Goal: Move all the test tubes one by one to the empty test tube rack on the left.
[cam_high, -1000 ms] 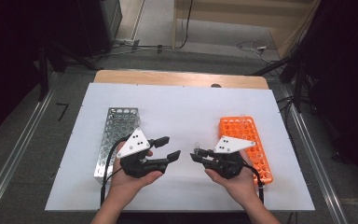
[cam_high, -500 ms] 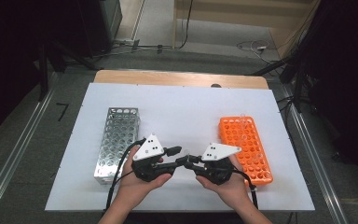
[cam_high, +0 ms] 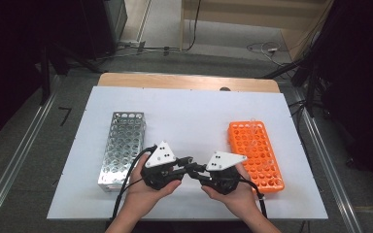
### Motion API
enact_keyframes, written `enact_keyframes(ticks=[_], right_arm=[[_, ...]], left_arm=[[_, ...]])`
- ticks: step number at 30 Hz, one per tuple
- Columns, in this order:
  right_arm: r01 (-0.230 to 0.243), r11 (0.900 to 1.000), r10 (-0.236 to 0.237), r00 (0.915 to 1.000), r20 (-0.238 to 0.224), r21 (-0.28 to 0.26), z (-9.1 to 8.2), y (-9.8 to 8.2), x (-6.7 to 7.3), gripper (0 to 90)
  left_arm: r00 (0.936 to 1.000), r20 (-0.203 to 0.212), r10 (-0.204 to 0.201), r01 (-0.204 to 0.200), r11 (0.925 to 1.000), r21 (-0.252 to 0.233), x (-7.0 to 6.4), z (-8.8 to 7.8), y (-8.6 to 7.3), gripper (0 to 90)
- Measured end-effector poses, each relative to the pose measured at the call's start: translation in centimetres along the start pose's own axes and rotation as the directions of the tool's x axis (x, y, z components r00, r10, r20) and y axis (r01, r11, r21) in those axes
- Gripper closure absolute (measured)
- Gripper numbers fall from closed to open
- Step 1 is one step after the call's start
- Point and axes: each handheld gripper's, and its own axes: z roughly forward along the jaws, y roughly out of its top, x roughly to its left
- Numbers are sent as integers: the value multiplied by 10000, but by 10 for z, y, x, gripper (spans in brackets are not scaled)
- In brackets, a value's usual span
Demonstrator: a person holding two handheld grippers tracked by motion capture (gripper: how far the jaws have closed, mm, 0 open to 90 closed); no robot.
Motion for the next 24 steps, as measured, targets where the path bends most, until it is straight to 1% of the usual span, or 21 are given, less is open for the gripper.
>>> enact_keyframes(ticks=[3, 4, 6, 7, 8, 9, 10, 11, 12, 13, 14, 15, 16, 17, 18, 19, 21, 24], right_arm=[[-29, 9999, 29, 10000, -19, -114, 0, 0, -1, 736], [-84, 9994, 81, 9999, -87, -334, -2, -1, -2, 700], [-195, 9984, 187, 9997, -152, -537, -5, -1, -3, 571], [-195, 9984, 187, 9997, -152, -537, -5, -1, -3, 571], [-316, 9968, 297, 9992, -269, -735, -8, -2, -6, 500], [-341, 9956, 317, 9991, -285, -869, -11, -2, -7, 452], [-415, 9940, 383, 9987, -334, -1015, -13, -3, -9, 415], [-415, 9940, 383, 9987, -334, -1015, -13, -3, -9, 415], [-439, 9919, 411, 9988, -256, -1190, -18, -6, -12, 322], [-490, 9906, 475, 9988, -147, -1279, -20, -7, -13, 271], [-490, 9906, 475, 9988, -147, -1279, -20, -7, -13, 271], [-629, 9884, 625, 9980, -66, -1381, -25, -9, -15, 147], [-629, 9884, 625, 9980, -66, -1381, -25, -9, -15, 147], [-831, 9858, 848, 9964, 56, -1457, -30, -12, -18, 49], [-831, 9858, 848, 9964, 56, -1457, -30, -12, -18, 49], [-853, 9853, 863, 9963, 1, -1482, -33, -13, -20, 0], [-1026, 9813, 1048, 9945, 48, -1625, -39, -16, -22, 0], [-1148, 9767, 1191, 9928, 132, -1811, -48, -21, -25, 0]], left_arm=[[10000, -27, -22, 22, 9999, -108, 0, -1, 1, 764], [10000, -20, -80, 80, 9998, -186, 1, -2, 1, 765], [9996, -242, -130, 124, 9996, -248, 3, -5, 3, 765], [9995, -268, -190, 183, 9995, -271, 4, -6, 3, 765], [9993, -305, -236, 227, 9993, -291, 6, -8, 4, 765], [9991, -335, -277, 266, 9992, -309, 8, -9, 4, 765], [9990, -337, -292, 281, 9991, -324, 9, -11, 4, 765], [9988, -382, -302, 290, 9991, -297, 11, -12, 4, 765], [9986, -446, -296, 284, 9992, -287, 12, -14, 4, 766], [9983, -472, -335, 319, 9989, -341, 14, -15, 4, 766], [9981, -484, -375, 357, 9987, -365, 16, -17, 4, 766], [9977, -546, -392, 373, 9987, -350, 17, -19, 4, 765], [9973, -598, -432, 408, 9984, -398, 19, -20, 4, 765], [9969, -638, -463, 436, 9981, -429, 21, -22, 4, 766], [9962, -697, -514, 485, 9979, -431, 24, -25, 4, 766], [9954, -749, -604, 567, 9971, -506, 26, -26, 4, 766], [9941, -871, -649, 604, 9967, -534, 31, -31, 4, 766], [9913, -1189, -569, 511, 9974, -511, 39, -36, 6, 766]])
